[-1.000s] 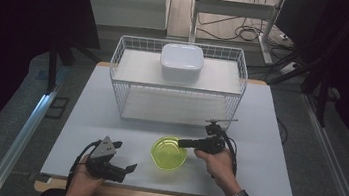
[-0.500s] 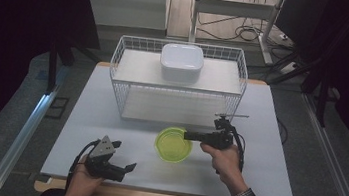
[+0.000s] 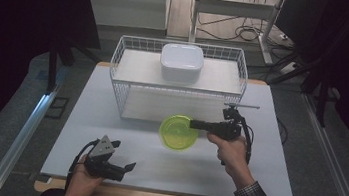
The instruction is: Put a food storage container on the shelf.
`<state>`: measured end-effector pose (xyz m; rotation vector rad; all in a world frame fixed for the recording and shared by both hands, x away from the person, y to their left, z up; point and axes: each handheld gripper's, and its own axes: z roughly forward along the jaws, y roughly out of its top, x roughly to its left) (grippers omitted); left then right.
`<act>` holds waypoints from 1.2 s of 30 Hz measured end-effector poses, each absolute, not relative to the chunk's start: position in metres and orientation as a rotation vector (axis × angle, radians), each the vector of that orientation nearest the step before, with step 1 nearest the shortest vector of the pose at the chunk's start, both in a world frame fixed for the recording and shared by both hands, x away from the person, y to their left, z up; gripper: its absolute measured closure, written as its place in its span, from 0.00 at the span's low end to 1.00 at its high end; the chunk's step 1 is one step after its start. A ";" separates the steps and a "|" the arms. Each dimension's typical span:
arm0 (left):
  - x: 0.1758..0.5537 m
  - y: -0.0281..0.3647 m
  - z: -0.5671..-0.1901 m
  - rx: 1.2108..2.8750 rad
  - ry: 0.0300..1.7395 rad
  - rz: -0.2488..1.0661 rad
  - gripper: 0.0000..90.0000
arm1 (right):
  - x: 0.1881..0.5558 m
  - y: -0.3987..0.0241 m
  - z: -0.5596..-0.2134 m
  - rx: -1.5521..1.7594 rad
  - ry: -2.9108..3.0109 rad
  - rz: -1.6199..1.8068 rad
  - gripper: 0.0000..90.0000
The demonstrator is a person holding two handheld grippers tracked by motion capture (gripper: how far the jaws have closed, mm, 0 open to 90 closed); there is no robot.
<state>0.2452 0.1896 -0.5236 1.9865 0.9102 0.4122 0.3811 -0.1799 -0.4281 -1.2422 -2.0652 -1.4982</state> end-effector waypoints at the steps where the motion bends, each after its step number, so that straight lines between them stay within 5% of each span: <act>1: 0.245 0.190 -0.524 1.987 0.912 0.413 0.06 | 0.382 -0.181 -0.423 -1.244 -2.067 -1.508 0.91; 36: 0.246 0.191 -0.524 1.986 0.920 0.419 0.07 | 0.401 -0.186 -0.344 -1.223 -2.038 -1.668 0.91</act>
